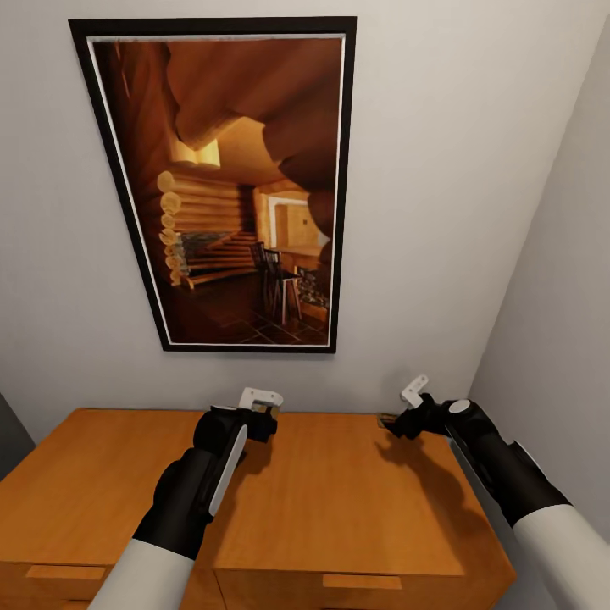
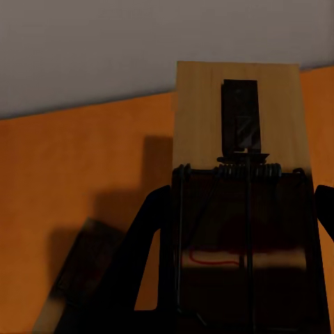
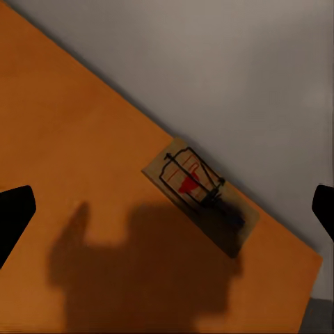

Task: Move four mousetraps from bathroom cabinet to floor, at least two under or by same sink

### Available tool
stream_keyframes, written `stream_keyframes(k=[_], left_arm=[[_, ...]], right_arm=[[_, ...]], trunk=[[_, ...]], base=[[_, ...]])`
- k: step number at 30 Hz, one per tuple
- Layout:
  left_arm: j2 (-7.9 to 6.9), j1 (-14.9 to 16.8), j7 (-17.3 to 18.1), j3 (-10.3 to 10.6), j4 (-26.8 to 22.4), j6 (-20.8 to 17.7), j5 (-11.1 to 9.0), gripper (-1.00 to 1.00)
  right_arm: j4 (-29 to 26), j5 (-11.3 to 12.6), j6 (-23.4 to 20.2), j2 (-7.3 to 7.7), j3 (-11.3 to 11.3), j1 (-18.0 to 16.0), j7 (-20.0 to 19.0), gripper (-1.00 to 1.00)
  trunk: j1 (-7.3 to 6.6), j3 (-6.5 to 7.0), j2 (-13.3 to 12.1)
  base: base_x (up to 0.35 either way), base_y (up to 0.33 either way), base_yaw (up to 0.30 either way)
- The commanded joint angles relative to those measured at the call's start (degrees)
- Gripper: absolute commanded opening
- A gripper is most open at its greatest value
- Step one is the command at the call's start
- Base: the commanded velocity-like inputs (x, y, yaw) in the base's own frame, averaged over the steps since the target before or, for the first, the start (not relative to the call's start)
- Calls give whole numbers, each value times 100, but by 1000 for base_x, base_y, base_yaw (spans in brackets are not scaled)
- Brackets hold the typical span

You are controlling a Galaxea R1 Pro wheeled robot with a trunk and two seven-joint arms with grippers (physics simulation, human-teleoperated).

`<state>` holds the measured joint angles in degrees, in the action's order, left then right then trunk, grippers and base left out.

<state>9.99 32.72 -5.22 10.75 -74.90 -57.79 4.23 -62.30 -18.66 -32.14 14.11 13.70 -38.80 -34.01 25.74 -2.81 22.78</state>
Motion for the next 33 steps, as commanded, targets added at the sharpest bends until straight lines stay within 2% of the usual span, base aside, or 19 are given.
stream_keyframes(k=[1,5,8,11,26,33], left_arm=[[1,6,3,7,0,-25,43,-100],[1,6,3,7,14,-23,43,-100],[1,6,3,7,18,-22,43,-100],[1,6,3,7,19,-22,43,-100],[1,6,3,7,19,-22,43,-100],[1,6,3,7,19,-22,42,-100]], right_arm=[[-6,-67,-30,4,6,-6,-42,100],[5,-91,-252,4,3,-7,-278,100],[7,-106,-380,10,-7,-8,-721,100],[7,-119,-422,24,-17,-6,-1003,100],[12,-141,-446,40,-2,-7,-1156,100],[16,-320,-445,77,-30,-6,-1137,100]], trunk=[[4,-14,14],[4,-14,14],[4,-14,14],[4,-14,14],[4,-14,14],[4,-14,14]], base=[[0,0,0],[0,0,0],[0,0,0],[0,0,0],[0,0,0],[0,0,0]])
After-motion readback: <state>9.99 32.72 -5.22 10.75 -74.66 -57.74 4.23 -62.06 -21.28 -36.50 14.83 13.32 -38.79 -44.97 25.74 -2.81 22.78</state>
